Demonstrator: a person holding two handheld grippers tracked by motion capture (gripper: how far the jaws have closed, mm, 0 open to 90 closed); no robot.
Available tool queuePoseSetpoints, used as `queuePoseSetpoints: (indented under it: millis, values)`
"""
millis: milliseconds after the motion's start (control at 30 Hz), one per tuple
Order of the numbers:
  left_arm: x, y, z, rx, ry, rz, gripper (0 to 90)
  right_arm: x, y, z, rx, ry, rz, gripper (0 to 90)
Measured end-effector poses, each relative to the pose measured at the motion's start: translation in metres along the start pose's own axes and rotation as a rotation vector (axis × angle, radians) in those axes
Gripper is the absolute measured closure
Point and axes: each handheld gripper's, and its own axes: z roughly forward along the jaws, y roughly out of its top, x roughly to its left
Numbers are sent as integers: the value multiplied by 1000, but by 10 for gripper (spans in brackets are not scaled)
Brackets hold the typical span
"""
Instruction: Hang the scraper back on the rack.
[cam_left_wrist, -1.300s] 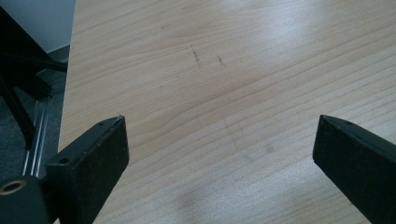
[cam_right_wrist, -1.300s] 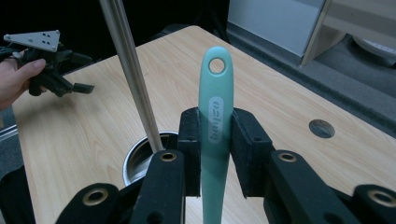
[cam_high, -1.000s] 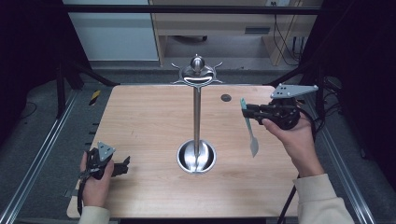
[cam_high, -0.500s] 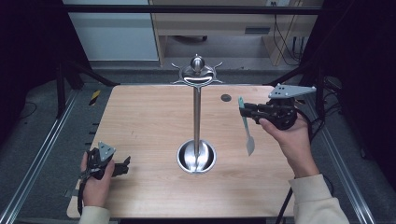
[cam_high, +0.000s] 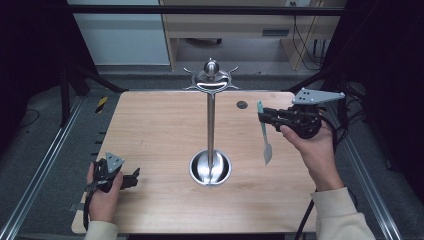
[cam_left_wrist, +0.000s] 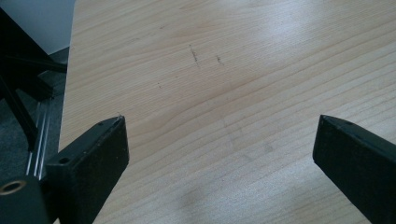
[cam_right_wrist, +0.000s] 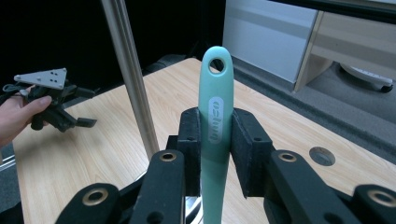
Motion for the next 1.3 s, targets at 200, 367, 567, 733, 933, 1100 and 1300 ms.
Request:
queuePoseSetpoints:
  millis: [200,367,567,733,933,1100,1300]
  values:
    - [-1,0,0,0,-4,1,34,4,3,-4,-30,2,1,744]
    - [-1,0,0,1,-4,3,34,6,5,-5,-51,6,2,744]
    - [-1,0,0,1,-4,3,34,10,10,-6,-75,12,1,744]
    - [-1,0,0,3,-5,6,34,14,16,-9,-89,16,-8,745]
    - [-1,0,0,2,-5,7,34,17,20,-11,-111,25,-16,744]
    - [-1,0,1,2,-5,8,34,21,22,-13,-133,45,-17,744]
    - [-2,1,1,3,-7,10,34,28,26,-16,-148,61,-26,744]
